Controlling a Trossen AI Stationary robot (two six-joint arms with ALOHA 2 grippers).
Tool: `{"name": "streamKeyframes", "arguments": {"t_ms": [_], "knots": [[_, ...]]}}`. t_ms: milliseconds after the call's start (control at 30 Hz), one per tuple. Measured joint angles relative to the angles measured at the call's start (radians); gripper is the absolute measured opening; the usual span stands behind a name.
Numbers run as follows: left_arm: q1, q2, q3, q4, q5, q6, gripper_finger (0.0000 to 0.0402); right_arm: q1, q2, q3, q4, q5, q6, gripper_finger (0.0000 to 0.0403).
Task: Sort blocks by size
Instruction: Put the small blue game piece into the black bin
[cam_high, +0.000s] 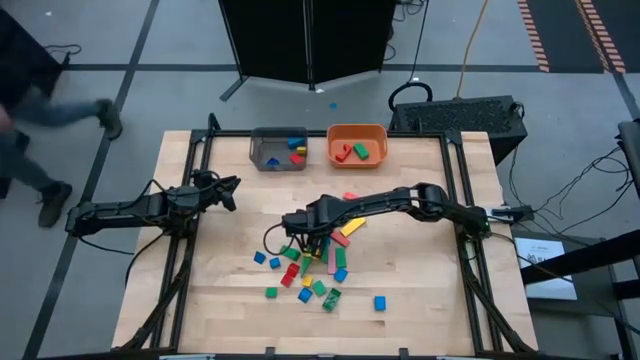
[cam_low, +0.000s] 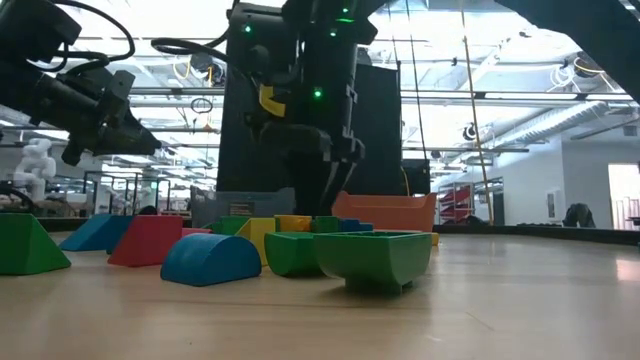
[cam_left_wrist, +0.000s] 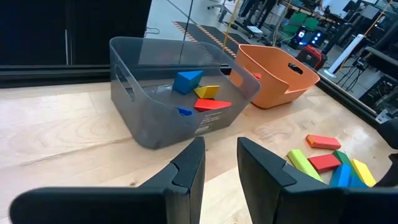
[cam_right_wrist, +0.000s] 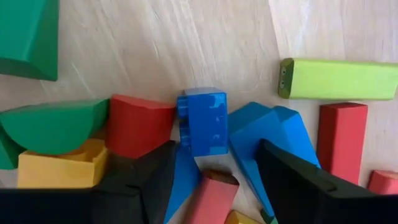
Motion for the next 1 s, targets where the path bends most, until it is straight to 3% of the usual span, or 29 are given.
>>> {"name": "streamKeyframes", "arguments": {"t_ms": [200,467,533,1000], "knots": [[0.000,0.000,0.000,0.000,0.000,0.000,0.0095,0.000,0.000,-0.002,0.053,-0.006,0.022,0.0187],[0.000,0.000,0.000,0.000,0.000,0.000,0.0095,-0.005,0.002,0.017,0.064,-0.025,-0.041,0.0029],[0.000,0.000,0.000,0.000,0.001,0.000,0.0095,-0.005,0.008,0.039,0.063,-0.036,-0.069,0.0006],[0.000,0.000,0.000,0.000,0.000,-0.001,0.0095,-0.075,0.013,0.208,0.005,-0.029,-0.158,0.0000]]}}
